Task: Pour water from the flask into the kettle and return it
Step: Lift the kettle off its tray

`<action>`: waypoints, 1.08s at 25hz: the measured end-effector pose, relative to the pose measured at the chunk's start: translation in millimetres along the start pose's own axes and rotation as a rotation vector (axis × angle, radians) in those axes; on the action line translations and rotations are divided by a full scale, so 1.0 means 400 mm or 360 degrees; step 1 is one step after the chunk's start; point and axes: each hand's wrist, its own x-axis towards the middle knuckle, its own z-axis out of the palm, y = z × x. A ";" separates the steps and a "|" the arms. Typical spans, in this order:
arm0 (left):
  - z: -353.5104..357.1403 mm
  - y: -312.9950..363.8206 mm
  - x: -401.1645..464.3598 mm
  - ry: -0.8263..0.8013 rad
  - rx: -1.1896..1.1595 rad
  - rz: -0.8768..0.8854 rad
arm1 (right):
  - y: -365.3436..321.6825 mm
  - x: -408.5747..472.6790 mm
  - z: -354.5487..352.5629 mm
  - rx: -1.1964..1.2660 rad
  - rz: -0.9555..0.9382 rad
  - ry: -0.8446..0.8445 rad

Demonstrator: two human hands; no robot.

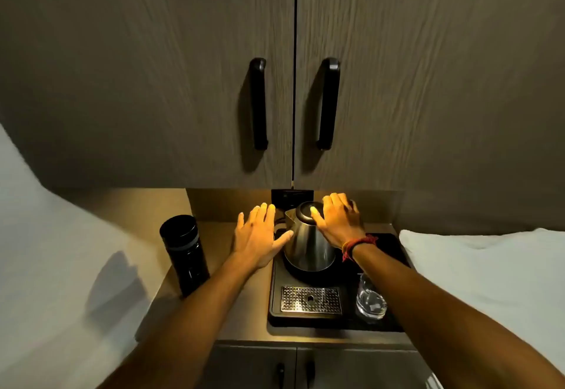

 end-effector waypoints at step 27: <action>-0.091 -0.149 0.061 0.0010 0.0166 -0.0123 | 0.120 0.076 0.074 0.1260 0.0898 -0.0406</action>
